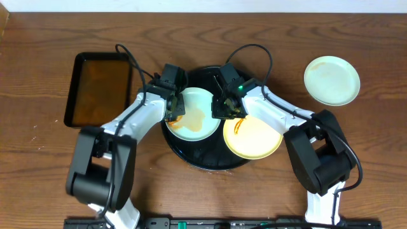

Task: Clean dirty plates on tray and stack at the side
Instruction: 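Hold the plate with the right gripper and scrub it with the left sponge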

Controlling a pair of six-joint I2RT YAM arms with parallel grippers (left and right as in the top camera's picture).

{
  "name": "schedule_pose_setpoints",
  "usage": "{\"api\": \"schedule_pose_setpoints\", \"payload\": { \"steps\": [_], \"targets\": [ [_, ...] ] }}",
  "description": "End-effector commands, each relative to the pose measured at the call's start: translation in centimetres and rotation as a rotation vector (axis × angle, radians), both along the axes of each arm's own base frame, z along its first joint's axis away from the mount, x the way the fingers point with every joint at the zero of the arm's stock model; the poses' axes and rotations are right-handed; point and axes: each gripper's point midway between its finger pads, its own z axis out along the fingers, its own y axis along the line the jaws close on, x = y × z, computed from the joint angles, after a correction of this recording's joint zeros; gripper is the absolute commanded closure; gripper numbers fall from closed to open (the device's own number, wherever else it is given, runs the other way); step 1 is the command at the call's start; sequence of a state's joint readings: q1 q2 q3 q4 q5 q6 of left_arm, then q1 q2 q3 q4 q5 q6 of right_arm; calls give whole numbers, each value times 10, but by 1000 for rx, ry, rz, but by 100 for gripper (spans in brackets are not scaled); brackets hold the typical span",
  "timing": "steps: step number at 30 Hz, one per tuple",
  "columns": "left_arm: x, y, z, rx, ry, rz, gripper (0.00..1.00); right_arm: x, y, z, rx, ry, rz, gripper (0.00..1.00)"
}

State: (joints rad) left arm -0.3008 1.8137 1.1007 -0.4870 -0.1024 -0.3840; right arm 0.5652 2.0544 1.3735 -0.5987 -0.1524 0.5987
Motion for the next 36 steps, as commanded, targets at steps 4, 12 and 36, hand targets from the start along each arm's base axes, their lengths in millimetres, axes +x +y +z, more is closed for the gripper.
{"api": "schedule_pose_setpoints", "payload": {
  "steps": [4,12,36],
  "targets": [
    [-4,-17,37,-145,-58,35,93,3,-13,-5,-69,-17,-33,99],
    [-35,-66,0,-243,75,41,93,4,-12,-5,-68,-18,-33,99],
    [-2,18,71,144,-160,49,93,3,-13,-5,-73,-18,-34,99]
  ]
}}
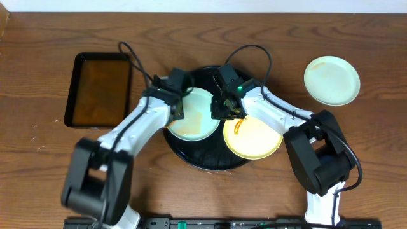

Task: Clean dirty plates on tray and stack at the side
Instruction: 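Hold the plate with the right gripper and scrub it with the left sponge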

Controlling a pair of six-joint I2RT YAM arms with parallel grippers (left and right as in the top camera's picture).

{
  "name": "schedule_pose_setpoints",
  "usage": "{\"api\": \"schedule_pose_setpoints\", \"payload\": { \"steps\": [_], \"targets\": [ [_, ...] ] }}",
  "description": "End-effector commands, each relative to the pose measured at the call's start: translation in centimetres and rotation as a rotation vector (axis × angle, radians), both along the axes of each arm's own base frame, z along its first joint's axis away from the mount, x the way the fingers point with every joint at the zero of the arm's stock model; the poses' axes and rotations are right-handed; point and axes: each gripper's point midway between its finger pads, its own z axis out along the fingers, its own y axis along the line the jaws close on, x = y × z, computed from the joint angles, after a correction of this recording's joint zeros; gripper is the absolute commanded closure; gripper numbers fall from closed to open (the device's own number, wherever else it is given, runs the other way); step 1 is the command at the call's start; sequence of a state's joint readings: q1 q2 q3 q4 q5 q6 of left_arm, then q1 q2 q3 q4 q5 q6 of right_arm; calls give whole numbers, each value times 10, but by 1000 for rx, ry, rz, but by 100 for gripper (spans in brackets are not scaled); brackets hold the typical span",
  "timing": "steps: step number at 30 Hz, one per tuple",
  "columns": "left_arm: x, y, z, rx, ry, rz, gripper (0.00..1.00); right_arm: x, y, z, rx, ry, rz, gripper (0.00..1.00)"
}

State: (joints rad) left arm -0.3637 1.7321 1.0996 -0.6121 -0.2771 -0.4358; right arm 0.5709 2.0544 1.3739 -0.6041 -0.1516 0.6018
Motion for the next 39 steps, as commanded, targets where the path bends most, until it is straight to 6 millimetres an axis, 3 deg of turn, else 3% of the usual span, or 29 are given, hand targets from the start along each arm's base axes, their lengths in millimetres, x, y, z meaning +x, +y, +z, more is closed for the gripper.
{"api": "schedule_pose_setpoints", "payload": {
  "steps": [1,6,9,15,18,23,27,29,33,36,39],
  "targets": [
    [18,-2,47,-54,-149,-6,93,6,-15,-4,-70,-24,-37,99],
    [20,-60,42,-355,-118,-119,93,7,-14,-4,-66,-28,-37,99],
    [22,-88,22,-466,-87,-134,92,7,-14,-4,-67,-27,-37,99],
    [34,-99,-29,-457,-43,-127,92,6,-14,-4,-69,-25,-37,99],
    [28,-97,-48,-440,6,-116,92,6,-16,-5,-75,-25,-38,99],
    [20,-84,-57,-356,52,-194,92,7,-18,-5,-87,-28,-41,99],
    [19,-36,-57,-141,59,-139,92,6,-18,-5,-88,-28,-41,99],
    [16,-9,-53,-42,67,-93,92,6,-18,-5,-88,-28,-41,99],
    [18,22,-38,70,42,-36,93,6,-18,-5,-88,-28,-41,99],
    [23,26,-18,62,-11,-29,93,6,-18,-5,-88,-28,-41,99],
    [26,14,3,2,-64,-43,93,7,-18,-5,-87,-28,-42,99]
  ]
}}
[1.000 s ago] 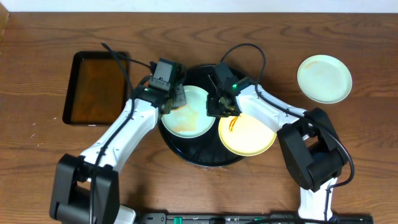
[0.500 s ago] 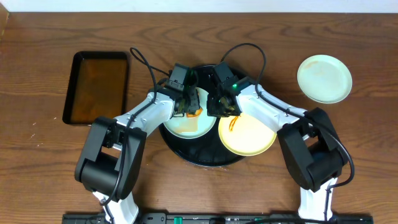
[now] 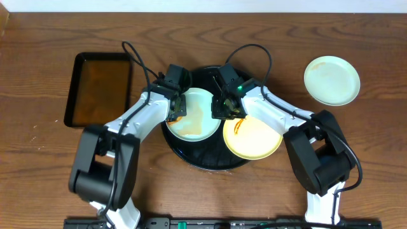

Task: Clean dirty plates on tray and stack at the side
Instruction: 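Hold the plate with the right gripper and scrub it with the left sponge, then return the sponge with the left gripper to the black tray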

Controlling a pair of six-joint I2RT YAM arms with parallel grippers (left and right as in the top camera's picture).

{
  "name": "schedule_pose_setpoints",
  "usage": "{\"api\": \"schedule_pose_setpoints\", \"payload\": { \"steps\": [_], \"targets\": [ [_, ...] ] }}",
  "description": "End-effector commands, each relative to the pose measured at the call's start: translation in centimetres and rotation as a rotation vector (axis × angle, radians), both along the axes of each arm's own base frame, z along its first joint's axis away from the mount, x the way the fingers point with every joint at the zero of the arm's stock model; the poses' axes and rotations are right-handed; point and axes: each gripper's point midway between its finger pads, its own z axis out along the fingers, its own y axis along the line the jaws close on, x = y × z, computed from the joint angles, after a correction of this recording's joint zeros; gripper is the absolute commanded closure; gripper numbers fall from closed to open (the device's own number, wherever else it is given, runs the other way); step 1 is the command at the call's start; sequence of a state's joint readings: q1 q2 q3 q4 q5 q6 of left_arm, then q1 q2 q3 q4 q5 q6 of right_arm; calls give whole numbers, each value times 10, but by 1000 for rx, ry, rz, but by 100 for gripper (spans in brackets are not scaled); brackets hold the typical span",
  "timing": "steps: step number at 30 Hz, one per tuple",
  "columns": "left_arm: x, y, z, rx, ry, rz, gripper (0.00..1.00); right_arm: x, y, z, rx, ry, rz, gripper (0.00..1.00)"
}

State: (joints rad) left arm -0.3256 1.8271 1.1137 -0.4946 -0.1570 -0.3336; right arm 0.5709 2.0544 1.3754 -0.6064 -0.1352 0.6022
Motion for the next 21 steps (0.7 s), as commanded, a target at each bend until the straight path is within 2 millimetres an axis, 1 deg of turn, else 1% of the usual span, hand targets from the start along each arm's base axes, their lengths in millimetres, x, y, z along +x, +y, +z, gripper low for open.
{"api": "schedule_pose_setpoints", "payload": {
  "steps": [1,2,4,7,9,12,13,15,18,19,21],
  "targets": [
    [5,19,35,30,-97,48,92,5,-16,-5,-74,-20,-37,99],
    [4,13,37,-4,-99,55,93,5,-16,-5,-73,-20,-37,99],
    [-1,-15,40,-169,-79,79,93,5,-16,-5,-73,-21,-37,99],
    [-10,-49,37,-330,-24,102,93,5,-15,-5,-72,-23,-37,99],
    [-16,-62,28,-350,8,121,93,5,-15,-5,-72,-22,-37,99],
    [-20,-76,16,-350,31,110,93,5,-16,-5,-73,-21,-37,99],
    [-22,-84,8,-351,43,107,93,5,-16,-5,-73,-21,-37,99],
    [-23,-92,-1,-347,53,91,92,5,-16,-5,-73,-21,-37,99],
    [-25,-97,-14,-336,74,81,92,5,-16,-5,-74,-20,-37,99],
    [-27,-94,-23,-313,88,84,92,5,-16,-5,-74,-19,-37,99],
    [-27,-82,-29,-256,89,74,92,4,-16,-5,-75,-17,-37,99]
  ]
}}
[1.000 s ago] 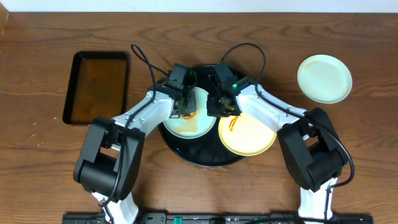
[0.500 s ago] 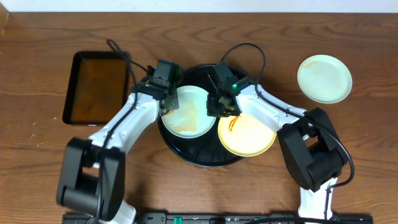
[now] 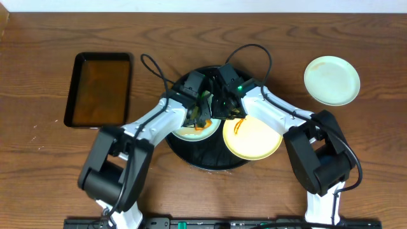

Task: Clean dirty plates on tray and stack at the side
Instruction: 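Return the sponge with the left gripper to the black tray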

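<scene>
A black round tray [image 3: 191,156] in the middle holds a pale green plate [image 3: 184,132] with an orange smear and a yellow plate [image 3: 257,140] with an orange streak. My left gripper [image 3: 201,119] is over the right part of the green plate, pressing down what looks like a small orange-and-green sponge [image 3: 203,125]; its arm hides most of that plate. Right beside it, my right gripper [image 3: 226,109] sits between the two plates at the green plate's right rim; its fingers are hidden under the wrist.
A clean pale green plate [image 3: 331,80] lies alone at the far right of the wooden table. A black rectangular pan [image 3: 100,89] with a brown bottom stands at the left. Cables arch over the tray's back.
My left gripper has moved from the green plate's left rim across to its right part, close against my right gripper. The right arm has not moved.
My left gripper was at the green plate's left side over a brown smear. Then it stood slightly further right, then back at the upper left rim, and now at the plate's right part. The smear looks fainter. My right gripper stayed at the right rim throughout.
</scene>
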Controlling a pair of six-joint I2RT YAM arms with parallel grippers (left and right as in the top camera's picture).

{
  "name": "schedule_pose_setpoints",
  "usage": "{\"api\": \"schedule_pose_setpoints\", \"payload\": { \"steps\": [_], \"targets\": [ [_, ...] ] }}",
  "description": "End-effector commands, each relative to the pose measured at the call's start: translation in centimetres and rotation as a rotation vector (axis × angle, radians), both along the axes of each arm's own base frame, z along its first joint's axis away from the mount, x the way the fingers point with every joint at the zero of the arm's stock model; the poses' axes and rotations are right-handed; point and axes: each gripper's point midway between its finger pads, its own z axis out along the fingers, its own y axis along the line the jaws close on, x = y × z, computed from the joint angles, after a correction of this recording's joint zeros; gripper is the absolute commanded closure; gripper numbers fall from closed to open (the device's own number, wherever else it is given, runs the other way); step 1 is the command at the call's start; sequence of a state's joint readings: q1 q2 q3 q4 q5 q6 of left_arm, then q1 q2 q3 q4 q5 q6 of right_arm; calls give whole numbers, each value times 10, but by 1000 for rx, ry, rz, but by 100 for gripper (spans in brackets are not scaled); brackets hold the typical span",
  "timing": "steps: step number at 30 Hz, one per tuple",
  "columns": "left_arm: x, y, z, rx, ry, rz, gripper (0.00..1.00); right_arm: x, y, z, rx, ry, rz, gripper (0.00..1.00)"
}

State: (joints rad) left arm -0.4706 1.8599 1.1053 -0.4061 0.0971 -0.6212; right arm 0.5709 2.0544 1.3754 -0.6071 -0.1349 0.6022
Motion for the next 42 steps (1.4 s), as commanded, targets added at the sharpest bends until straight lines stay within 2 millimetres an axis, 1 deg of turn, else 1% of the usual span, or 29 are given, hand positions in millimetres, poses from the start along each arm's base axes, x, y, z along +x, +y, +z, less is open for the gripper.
{"api": "schedule_pose_setpoints", "payload": {
  "steps": [1,2,3,5,8,10,13,16,17,22,23,24,25,29,30,31,33,35,36,37,40,42],
  "targets": [
    [-4,26,-18,118,28,13,92,4,-16,-5,-75,-17,-37,99],
    [-3,37,-19,168,25,19,92,4,-16,-5,-75,-17,-37,99],
    [-3,44,-19,196,24,24,93,4,-16,-5,-75,-17,-36,99],
    [-3,77,-17,329,28,36,92,4,-16,-5,-75,-17,-36,99],
    [-4,105,-14,424,41,42,92,4,-15,-5,-74,-17,-35,99],
    [0,126,-5,486,31,54,92,4,-15,-5,-74,-19,-35,99],
    [9,136,11,502,-8,61,93,4,-15,-5,-73,-20,-35,99],
    [23,139,40,474,-87,93,92,4,-15,-5,-73,-20,-35,99],
    [31,138,64,449,-155,114,93,4,-15,-5,-73,-20,-35,99],
    [46,136,124,383,-345,156,93,4,-15,-5,-73,-20,-35,99],
    [49,141,139,388,-388,145,93,4,-15,-5,-73,-20,-35,99],
    [52,148,145,399,-406,140,93,4,-15,-5,-73,-20,-35,99],
    [57,164,148,413,-418,166,92,4,-15,-5,-73,-20,-35,99],
    [62,215,146,432,-405,293,93,5,-14,-5,-75,-31,-6,99],
    [63,244,146,445,-404,366,93,5,-13,-4,-79,-36,15,99],
    [64,258,145,445,-404,411,93,5,-13,-4,-78,-36,16,99],
    [67,279,139,422,-404,465,93,5,-12,-3,-74,-36,17,99],
    [69,290,130,380,-392,483,93,7,-11,0,-71,-40,16,99],
    [70,292,126,365,-384,485,92,7,-11,2,-70,-42,16,99],
    [71,295,117,337,-365,487,93,8,-10,4,-69,-44,16,99],
    [70,305,100,326,-325,502,93,8,-10,16,-64,-55,17,99],
    [69,314,86,331,-296,520,92,9,-11,30,-57,-74,17,99]
  ]
}}
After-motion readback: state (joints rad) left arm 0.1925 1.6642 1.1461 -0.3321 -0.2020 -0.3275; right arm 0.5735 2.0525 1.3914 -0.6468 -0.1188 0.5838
